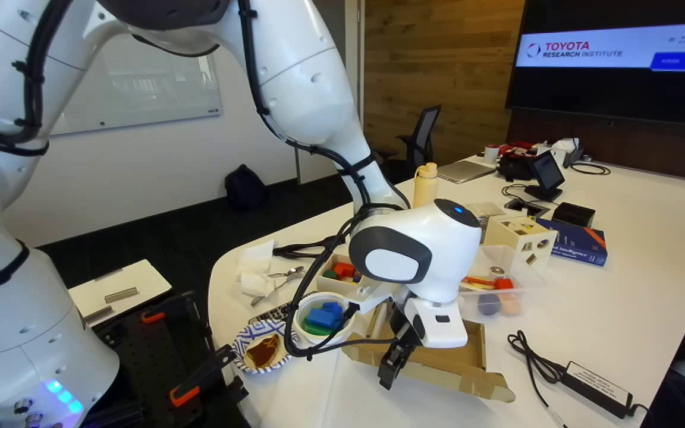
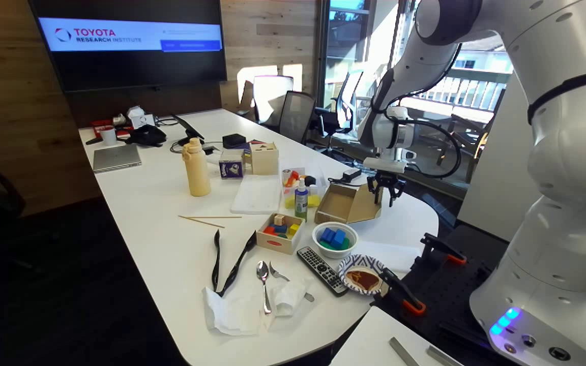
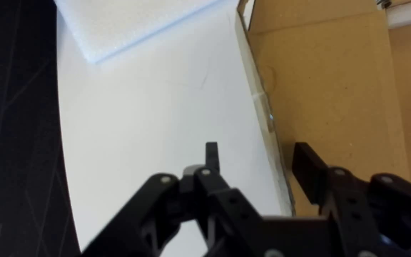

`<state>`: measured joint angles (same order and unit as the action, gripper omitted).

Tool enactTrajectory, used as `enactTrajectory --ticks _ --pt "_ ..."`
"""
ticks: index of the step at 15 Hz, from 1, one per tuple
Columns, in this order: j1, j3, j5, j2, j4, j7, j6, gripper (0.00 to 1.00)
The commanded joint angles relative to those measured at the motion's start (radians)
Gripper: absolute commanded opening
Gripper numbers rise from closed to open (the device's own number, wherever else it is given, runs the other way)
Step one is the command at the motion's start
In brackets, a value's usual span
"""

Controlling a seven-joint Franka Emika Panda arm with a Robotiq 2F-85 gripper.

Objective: Move the cardboard box to the right

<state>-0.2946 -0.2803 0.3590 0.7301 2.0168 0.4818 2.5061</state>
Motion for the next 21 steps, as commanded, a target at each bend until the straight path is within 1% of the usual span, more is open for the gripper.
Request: enactTrajectory --ticks 1,2,4,5,9,12,15,17,19,21 --pt "0.001 -0.006 0.025 -0.008 -0.006 0.024 0.011 0.25" --pt "0.008 -0.016 0.019 -0.018 0.006 0.026 0.018 0.19" --pt "0.020 -0.042 0.002 -0.032 0.027 0.033 0.028 0.03" --pt "0.024 -0.056 -0.004 -0.037 0.038 0.038 0.032 0.00" --pt "0.035 -0.121 -0.021 -0.052 0.094 0.066 0.064 0.01" --pt "0.032 -0.144 -0.017 -0.063 0.126 0.064 0.074 0.01" --pt "0.046 -0.155 -0.036 -0.086 0.156 0.056 0.059 0.01" --pt "0.059 -0.158 -0.066 -0.110 0.177 0.045 0.041 0.01" --pt "0.090 -0.173 -0.118 -0.132 0.200 0.051 0.023 0.01" --pt "0.134 -0.205 -0.192 -0.149 0.220 0.068 -0.003 0.01"
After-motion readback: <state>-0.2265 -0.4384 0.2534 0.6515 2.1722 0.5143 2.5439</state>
